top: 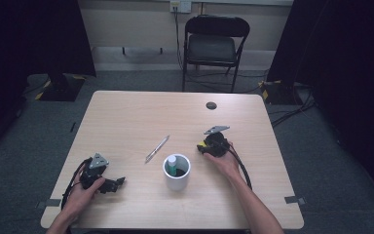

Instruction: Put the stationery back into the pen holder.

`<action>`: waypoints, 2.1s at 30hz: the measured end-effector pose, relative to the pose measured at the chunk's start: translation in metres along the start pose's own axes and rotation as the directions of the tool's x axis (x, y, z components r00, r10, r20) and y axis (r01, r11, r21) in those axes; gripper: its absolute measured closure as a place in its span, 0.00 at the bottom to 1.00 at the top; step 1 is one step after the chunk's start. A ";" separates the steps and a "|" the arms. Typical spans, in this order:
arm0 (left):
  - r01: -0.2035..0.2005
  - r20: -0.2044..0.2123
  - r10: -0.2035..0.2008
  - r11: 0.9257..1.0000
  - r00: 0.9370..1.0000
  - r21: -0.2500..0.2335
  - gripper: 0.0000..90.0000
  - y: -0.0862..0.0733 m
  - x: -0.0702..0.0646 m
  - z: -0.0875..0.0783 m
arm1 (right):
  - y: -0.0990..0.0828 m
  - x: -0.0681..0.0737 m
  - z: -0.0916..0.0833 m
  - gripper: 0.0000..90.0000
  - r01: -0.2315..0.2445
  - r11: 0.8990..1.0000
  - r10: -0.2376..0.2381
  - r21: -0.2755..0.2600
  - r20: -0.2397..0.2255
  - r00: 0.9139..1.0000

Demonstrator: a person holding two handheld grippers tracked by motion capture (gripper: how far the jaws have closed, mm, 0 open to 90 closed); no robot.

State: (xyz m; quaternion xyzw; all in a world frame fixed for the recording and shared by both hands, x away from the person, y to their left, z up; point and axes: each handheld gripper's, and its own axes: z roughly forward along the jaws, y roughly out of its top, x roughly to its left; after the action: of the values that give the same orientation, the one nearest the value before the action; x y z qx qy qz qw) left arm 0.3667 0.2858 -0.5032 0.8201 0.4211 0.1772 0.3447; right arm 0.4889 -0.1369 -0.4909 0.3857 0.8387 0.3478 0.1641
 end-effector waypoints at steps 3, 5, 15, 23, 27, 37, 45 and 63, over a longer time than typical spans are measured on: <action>0.000 0.000 0.000 1.000 1.000 0.000 0.00 0.000 0.000 0.000 | 0.000 0.000 -0.001 0.74 -0.011 1.000 0.011 0.001 0.001 1.000; 0.000 0.000 0.000 1.000 1.000 0.001 0.00 0.000 0.000 0.000 | 0.000 0.000 -0.001 0.74 -0.021 1.000 0.021 0.001 0.000 1.000; 0.000 0.000 0.000 1.000 1.000 0.000 0.00 0.000 0.000 0.000 | 0.000 -0.003 -0.005 0.75 -0.041 0.999 0.041 0.001 -0.013 0.999; 0.000 0.000 0.000 1.000 1.000 0.000 0.00 0.000 0.000 0.000 | 0.002 -0.002 -0.016 0.75 -0.053 0.998 0.053 -0.022 -0.035 0.998; 0.000 0.001 0.000 1.000 1.000 0.001 0.00 0.000 0.000 0.000 | 0.005 -0.001 -0.023 0.75 -0.054 0.997 0.051 -0.051 -0.052 0.997; 0.000 0.000 0.000 1.000 1.000 0.001 0.00 0.000 0.000 0.000 | 0.009 0.005 -0.039 0.75 -0.053 0.994 0.043 -0.095 -0.098 0.994; -0.001 0.003 0.001 1.000 1.000 0.001 0.00 0.000 0.000 0.000 | 0.010 0.008 -0.051 0.75 -0.063 0.988 0.045 -0.143 -0.126 0.991; -0.002 0.003 0.002 1.000 1.000 0.002 0.00 0.000 0.000 0.000 | 0.011 0.012 -0.080 0.75 -0.070 0.970 0.036 -0.232 -0.150 0.988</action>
State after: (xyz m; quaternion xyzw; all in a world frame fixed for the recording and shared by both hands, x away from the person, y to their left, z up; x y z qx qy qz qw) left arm 0.3671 0.2859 -0.5031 0.8210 0.4200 0.1759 0.3445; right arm 0.4432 -0.1593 -0.4268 0.3595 0.7902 0.4767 0.1383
